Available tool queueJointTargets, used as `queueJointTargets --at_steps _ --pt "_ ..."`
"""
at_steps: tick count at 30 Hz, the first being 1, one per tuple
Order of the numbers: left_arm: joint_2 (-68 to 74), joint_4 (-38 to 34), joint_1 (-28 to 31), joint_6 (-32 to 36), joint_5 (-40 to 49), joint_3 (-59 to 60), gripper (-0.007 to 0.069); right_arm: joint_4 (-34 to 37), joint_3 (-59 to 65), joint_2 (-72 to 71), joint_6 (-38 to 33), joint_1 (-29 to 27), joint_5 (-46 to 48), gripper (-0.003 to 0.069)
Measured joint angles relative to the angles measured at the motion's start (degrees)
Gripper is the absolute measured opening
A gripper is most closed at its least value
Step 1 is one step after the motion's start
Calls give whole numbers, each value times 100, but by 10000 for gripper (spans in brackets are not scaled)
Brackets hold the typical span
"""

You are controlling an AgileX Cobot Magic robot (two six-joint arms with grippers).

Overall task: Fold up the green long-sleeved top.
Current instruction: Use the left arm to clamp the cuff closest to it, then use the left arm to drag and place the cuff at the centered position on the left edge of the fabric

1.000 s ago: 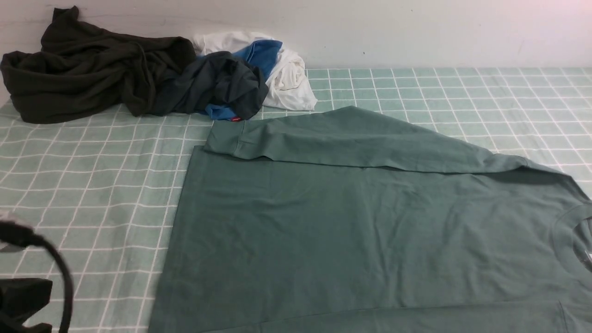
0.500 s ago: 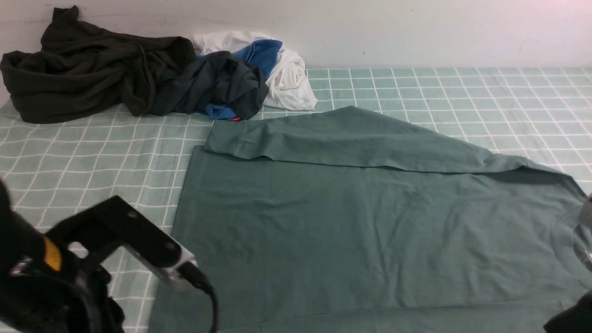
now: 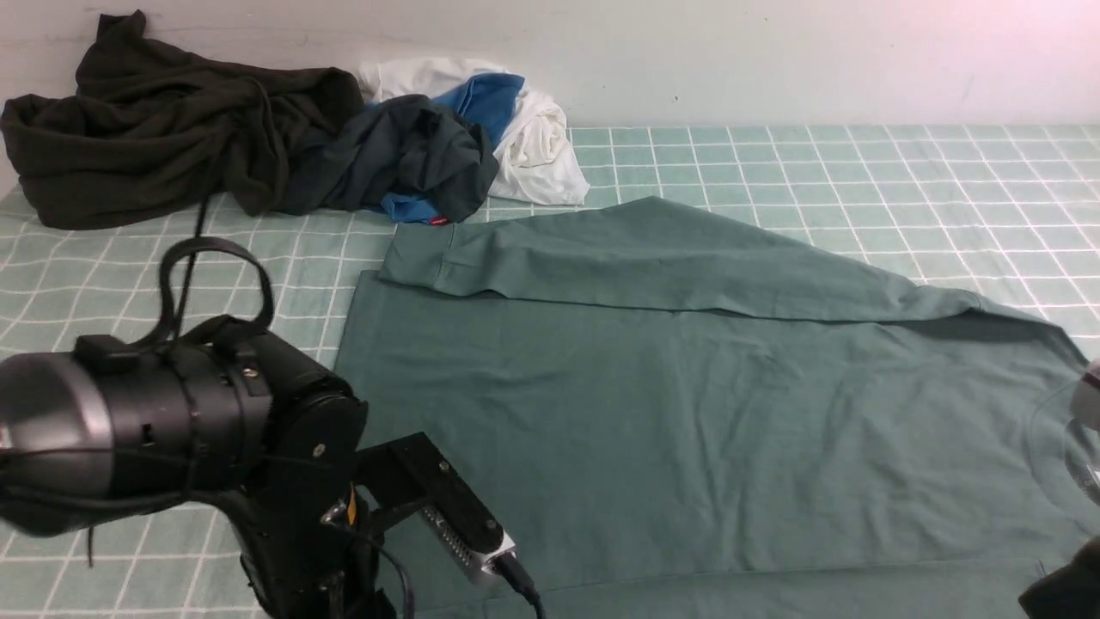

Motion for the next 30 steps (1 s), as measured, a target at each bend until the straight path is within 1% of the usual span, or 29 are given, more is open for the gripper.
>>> queueJointTargets --at_steps 6,10,14,15,17,19,20,21,23,30 --pt "486 5 0 -128 -32 -279 378 0 0 0 0 0 -105 -16" --pt "726 -286 0 -91 215 -365 362 0 0 0 6 0 -142 -16" --pt "734 -412 0 -79 277 -370 290 0 0 0 6 0 -167 -16" --pt "734 -434 0 -79 298 -370 260 0 0 0 6 0 -174 -16" --pt "729 -444 0 -79 360 -384 159 0 0 0 6 0 -205 -16" --pt "729 -438 -6 -79 398 -407 120 0 0 0 6 0 -211 -16" --pt "718 -405 -6 -79 503 -484 55 0 0 0 6 0 -211 -16" --pt "719 -405 -6 -79 513 -494 50 0 0 0 6 0 -211 -16" --pt "699 -351 -6 -79 637 -655 10 0 0 0 6 0 -225 -16" --pt "677 67 -6 -79 1037 -1729 -1 0 0 0 29 0 -358 -16"
